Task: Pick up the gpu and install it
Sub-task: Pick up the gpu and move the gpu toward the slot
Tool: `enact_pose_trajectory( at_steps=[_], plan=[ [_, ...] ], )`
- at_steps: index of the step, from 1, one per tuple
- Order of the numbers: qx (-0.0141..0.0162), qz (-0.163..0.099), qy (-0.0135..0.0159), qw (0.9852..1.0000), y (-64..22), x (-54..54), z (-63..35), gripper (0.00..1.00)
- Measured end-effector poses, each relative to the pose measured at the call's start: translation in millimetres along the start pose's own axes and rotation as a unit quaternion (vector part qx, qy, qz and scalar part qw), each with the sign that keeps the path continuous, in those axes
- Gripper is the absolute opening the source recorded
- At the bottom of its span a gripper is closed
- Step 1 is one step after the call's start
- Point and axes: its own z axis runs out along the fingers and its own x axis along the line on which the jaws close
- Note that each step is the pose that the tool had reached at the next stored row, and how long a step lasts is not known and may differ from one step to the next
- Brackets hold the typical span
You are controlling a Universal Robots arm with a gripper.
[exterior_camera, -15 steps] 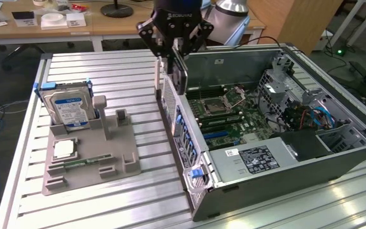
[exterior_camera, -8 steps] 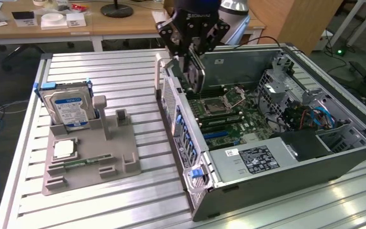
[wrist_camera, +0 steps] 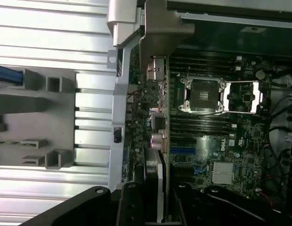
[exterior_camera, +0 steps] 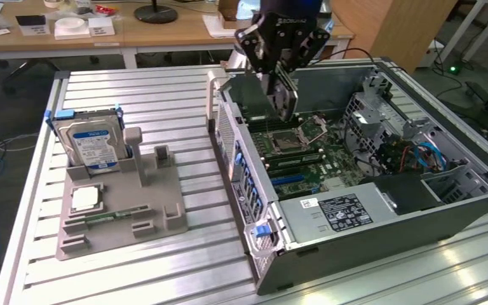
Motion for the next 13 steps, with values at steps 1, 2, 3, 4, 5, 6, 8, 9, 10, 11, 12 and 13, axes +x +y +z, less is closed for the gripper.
enact_pose_trajectory(
  at_steps=[1,2,3,4,5,6,8,9,10,11,12,13],
  plan=[
    [0.0011,0.000,0.0001,1.0000,-0.2,-4.5,0.1,0.28],
    [0.0024,0.000,0.0002,1.0000,-0.4,-8.5,0.2,0.28],
    [0.0037,0.000,0.0002,1.0000,-0.6,-12.4,0.2,0.28],
    [0.0044,0.000,0.0002,1.0000,-0.8,-15.8,0.4,0.28],
    [0.0044,0.000,0.0003,1.0000,-0.8,-17.4,0.4,0.28],
    [0.0045,0.000,0.0003,1.0000,-0.8,-17.7,0.4,0.28],
    [0.0045,0.000,0.0002,1.0000,-0.8,-17.7,0.4,0.28],
    [0.0045,0.000,0.0003,1.0000,-0.8,-17.7,0.4,0.28],
    [0.0045,0.000,0.0003,1.0000,-0.8,-17.7,0.4,0.28],
    [0.0045,0.000,0.0003,1.0000,-0.8,-17.7,0.4,0.28],
    [0.0045,0.000,0.0003,1.0000,-0.8,-17.7,0.4,0.28],
    [0.0045,0.000,0.0003,1.0000,-0.8,-17.7,0.4,0.28]
  ],
)
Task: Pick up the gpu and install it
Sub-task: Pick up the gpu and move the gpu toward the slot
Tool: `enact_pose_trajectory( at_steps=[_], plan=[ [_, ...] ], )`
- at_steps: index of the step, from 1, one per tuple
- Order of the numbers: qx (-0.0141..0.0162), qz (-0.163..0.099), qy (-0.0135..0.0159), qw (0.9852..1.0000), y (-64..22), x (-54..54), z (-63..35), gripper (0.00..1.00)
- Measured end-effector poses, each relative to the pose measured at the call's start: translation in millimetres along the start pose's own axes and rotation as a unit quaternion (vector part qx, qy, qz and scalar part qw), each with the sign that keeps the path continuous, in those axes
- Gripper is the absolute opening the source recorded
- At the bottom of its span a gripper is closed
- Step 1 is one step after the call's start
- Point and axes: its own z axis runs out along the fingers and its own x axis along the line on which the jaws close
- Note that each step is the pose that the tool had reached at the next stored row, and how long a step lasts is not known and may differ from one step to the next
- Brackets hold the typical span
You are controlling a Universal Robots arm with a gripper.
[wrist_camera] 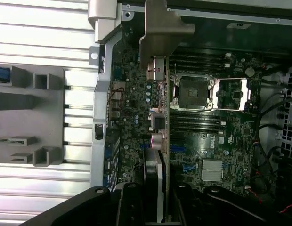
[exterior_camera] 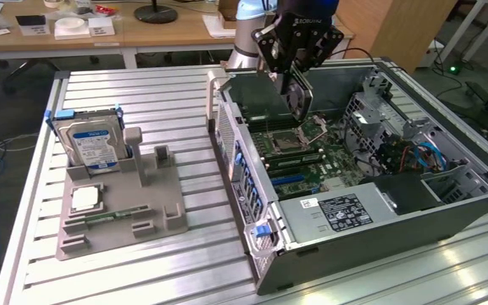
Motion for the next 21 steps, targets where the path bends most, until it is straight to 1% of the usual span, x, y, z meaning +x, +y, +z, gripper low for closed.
enact_pose_trajectory(
  at_steps=[2,3,4,5,6,7,10,12,17,21],
  plan=[
    [0.0002,0.000,0.0000,1.0000,0.0,-0.1,0.1,0.28],
    [0.0014,0.000,0.0000,1.0000,0.2,-0.3,0.1,0.28],
    [0.0059,0.000,0.0003,1.0000,0.4,-0.4,0.0,0.28],
    [0.0118,0.000,0.0006,0.9999,0.8,-0.5,0.0,0.28],
    [0.0157,0.000,0.0007,0.9999,1.1,-0.5,0.1,0.28],
    [0.0174,0.000,0.0008,0.9998,1.1,-0.6,0.1,0.28],
    [0.0175,0.000,0.0008,0.9998,1.1,-1.1,0.1,0.28],
    [0.0175,0.001,0.0008,0.9998,1.0,-3.9,0.8,0.28],
    [0.0164,0.008,0.0008,0.9998,0.9,-12.4,3.1,0.28],
    [0.0163,0.020,0.0007,0.9997,1.0,-15.3,4.3,0.28]
  ],
)
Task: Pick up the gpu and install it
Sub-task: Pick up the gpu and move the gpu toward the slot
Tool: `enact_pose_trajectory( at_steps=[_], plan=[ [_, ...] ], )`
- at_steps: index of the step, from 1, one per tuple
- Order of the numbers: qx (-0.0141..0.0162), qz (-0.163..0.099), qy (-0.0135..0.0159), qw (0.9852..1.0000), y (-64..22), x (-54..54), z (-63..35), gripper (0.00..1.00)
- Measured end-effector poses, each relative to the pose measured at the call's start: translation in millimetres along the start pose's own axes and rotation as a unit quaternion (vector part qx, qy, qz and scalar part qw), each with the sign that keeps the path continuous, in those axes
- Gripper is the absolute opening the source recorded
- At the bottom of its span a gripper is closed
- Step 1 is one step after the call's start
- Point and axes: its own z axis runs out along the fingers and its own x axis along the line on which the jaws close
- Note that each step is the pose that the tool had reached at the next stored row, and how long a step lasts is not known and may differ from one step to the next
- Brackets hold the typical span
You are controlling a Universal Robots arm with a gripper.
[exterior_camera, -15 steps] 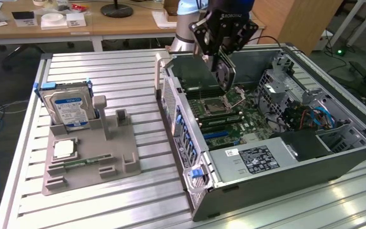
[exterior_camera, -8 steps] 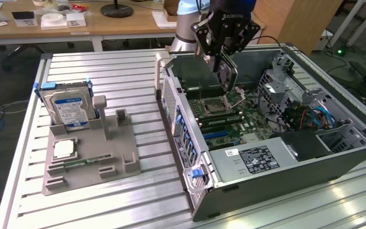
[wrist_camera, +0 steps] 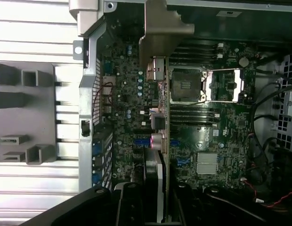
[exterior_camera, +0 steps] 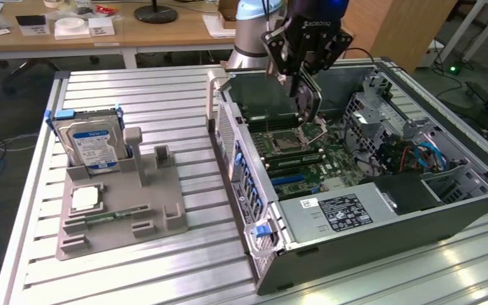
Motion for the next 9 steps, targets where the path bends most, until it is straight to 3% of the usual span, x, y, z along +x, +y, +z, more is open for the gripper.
enact_pose_trajectory(
  at_steps=[9],
  plan=[
    [0.0001,0.008,0.0001,1.0000,1.9,-22.2,1.3,0.28]
  ],
)
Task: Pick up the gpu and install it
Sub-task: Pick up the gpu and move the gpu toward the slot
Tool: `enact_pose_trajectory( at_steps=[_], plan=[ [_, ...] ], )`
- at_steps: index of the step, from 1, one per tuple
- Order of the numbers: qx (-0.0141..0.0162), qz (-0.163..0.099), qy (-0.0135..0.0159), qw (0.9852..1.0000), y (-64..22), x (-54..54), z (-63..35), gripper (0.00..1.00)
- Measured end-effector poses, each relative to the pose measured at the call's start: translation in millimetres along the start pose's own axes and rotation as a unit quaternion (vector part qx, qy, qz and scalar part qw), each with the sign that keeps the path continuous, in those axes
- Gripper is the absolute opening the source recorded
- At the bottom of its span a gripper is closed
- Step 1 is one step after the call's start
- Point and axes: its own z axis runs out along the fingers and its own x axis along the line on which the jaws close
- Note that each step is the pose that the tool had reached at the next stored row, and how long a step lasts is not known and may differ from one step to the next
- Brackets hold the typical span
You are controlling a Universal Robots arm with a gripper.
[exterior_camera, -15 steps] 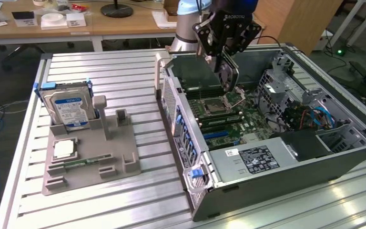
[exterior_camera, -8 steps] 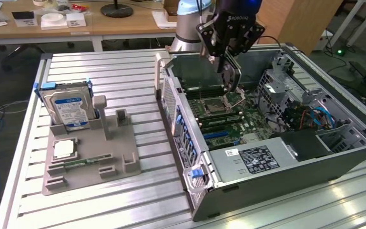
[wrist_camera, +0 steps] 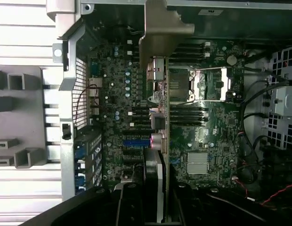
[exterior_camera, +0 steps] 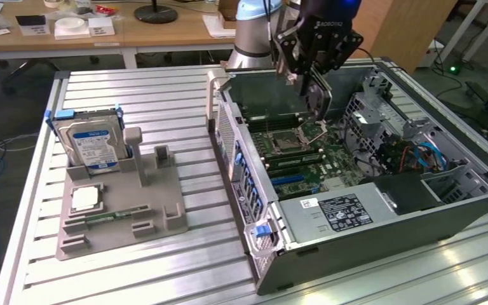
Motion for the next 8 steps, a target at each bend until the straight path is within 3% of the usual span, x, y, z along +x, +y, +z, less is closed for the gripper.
enact_pose_trajectory(
  at_steps=[8],
  plan=[
    [0.0000,0.000,0.0000,1.0000,1.3,-30.1,1.7,0.28]
  ],
)
